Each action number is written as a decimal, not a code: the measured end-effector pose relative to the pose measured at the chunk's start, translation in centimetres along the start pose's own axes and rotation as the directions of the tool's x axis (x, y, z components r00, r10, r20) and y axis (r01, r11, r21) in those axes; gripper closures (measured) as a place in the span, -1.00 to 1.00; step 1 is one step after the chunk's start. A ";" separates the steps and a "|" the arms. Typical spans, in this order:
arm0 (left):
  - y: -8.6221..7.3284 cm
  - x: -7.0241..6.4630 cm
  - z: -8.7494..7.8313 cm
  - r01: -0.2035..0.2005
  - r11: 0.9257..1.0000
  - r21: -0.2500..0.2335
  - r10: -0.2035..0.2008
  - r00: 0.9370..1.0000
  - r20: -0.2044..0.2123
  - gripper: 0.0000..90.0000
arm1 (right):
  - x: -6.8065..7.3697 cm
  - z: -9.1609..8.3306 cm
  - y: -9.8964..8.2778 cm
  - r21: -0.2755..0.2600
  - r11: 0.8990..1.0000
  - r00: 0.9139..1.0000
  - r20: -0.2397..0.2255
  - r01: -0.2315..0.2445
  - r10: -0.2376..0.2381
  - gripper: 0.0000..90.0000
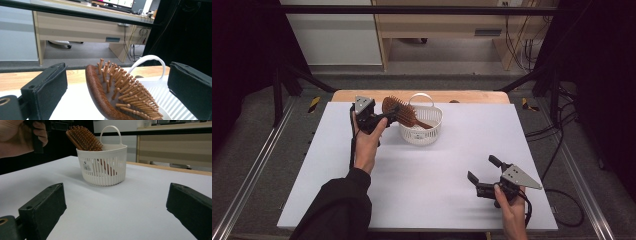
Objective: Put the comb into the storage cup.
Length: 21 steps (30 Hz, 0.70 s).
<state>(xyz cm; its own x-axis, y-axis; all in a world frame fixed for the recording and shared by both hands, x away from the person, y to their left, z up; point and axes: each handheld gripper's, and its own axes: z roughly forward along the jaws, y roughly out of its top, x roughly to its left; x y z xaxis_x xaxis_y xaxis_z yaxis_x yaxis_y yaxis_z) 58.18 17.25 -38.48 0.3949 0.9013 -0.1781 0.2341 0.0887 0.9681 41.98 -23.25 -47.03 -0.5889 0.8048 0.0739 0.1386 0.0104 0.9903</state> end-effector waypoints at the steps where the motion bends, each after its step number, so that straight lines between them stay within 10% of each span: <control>1: 0.0 0.0 -0.1 -0.002 1.000 0.004 0.002 1.000 0.003 -0.95 | 0.0 0.0 0.0 -0.001 1.000 1.000 0.001 0.000 0.000 -0.94; 21: -1.0 0.9 -8.2 -0.048 0.999 0.018 0.047 0.999 0.021 -0.95 | 0.1 -0.1 0.1 -0.002 1.000 1.000 -0.012 0.004 -0.004 -0.95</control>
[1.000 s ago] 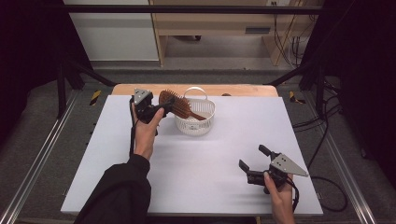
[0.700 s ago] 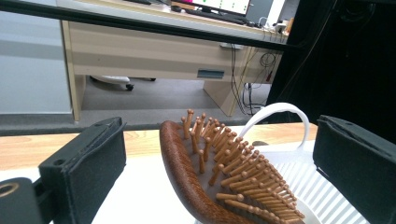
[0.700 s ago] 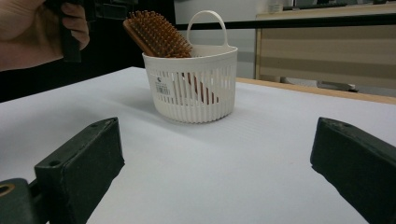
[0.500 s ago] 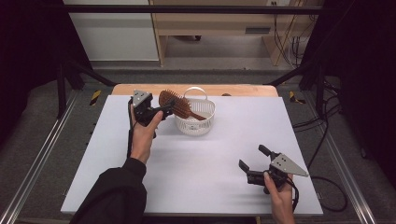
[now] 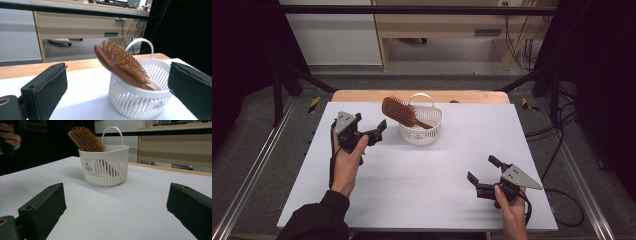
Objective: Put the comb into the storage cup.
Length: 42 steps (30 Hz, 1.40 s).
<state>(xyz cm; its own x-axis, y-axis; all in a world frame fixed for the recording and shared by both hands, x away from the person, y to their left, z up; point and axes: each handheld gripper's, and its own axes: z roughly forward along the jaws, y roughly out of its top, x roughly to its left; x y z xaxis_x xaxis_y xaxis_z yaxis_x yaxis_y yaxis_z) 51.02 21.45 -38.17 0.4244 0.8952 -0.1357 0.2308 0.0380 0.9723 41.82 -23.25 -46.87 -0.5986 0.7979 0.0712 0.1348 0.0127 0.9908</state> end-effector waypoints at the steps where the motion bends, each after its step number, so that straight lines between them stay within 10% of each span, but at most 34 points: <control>1: -0.2 0.1 -0.5 0.008 1.000 -0.006 -0.008 1.000 0.002 -0.95 | 0.0 0.0 0.0 0.000 1.000 1.000 0.001 0.001 -0.001 -0.95; 23: -1.3 5.3 -8.0 0.004 0.998 -0.064 -0.007 0.999 -0.051 -0.95 | 0.1 0.1 -0.2 0.016 1.000 1.000 0.023 0.013 -0.014 -0.95; 42: -4.7 4.6 -10.7 -0.113 0.993 -0.043 0.112 0.993 -0.026 -0.96 | -0.2 0.1 -0.3 0.030 0.999 0.999 0.040 0.018 -0.019 -0.95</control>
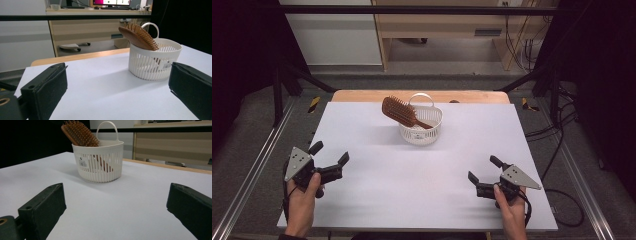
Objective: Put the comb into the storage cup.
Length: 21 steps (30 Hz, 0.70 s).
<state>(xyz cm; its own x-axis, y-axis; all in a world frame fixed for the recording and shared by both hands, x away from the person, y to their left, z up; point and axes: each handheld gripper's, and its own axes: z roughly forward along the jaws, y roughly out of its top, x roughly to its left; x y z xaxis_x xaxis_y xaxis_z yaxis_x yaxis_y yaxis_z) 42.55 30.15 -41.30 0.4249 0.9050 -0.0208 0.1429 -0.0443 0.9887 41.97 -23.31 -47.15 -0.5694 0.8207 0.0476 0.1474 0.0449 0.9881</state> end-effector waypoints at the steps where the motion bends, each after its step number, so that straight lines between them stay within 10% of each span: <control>1: -0.2 -0.1 -0.1 0.006 1.000 -0.004 -0.006 1.000 0.002 -0.96 | 0.0 0.0 0.0 0.001 1.000 1.000 0.001 0.001 -0.001 -0.95; 21: -2.9 -1.1 0.1 0.007 1.000 -0.024 -0.006 1.000 0.013 -0.96 | 0.1 0.1 -0.1 0.010 0.999 1.000 0.005 0.030 -0.030 -0.95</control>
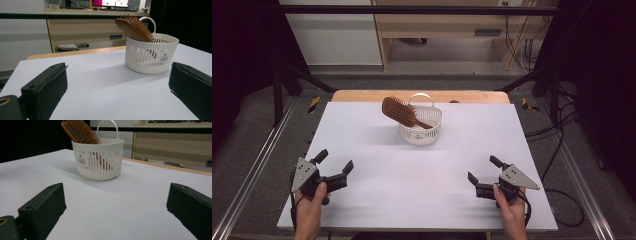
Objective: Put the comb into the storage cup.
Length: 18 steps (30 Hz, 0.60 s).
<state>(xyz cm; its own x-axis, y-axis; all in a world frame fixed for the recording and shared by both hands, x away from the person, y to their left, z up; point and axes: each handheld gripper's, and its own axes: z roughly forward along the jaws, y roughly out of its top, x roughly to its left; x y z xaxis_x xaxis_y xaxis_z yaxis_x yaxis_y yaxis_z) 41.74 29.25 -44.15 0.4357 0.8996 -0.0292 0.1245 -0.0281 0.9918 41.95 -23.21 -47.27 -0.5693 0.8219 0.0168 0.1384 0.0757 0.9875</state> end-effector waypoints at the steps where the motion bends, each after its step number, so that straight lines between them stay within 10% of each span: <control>1: -0.1 -0.2 0.1 -0.002 1.000 0.003 0.002 1.000 0.007 -0.96 | 0.0 0.0 0.0 -0.001 1.000 1.000 -0.001 0.001 -0.001 -0.95; 18: -1.8 -2.0 0.2 -0.003 0.999 0.039 0.000 0.997 0.081 -0.96 | -0.1 -0.1 -0.1 -0.009 1.000 1.000 -0.017 0.002 -0.002 -0.95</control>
<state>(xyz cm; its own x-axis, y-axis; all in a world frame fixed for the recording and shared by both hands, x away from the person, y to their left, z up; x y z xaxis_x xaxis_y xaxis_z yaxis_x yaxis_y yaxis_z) 40.83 27.44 -45.89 0.5064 0.8614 -0.0390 0.1573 -0.0478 0.9864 41.92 -23.36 -47.30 -0.5837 0.8118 0.0174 0.1302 0.0724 0.9888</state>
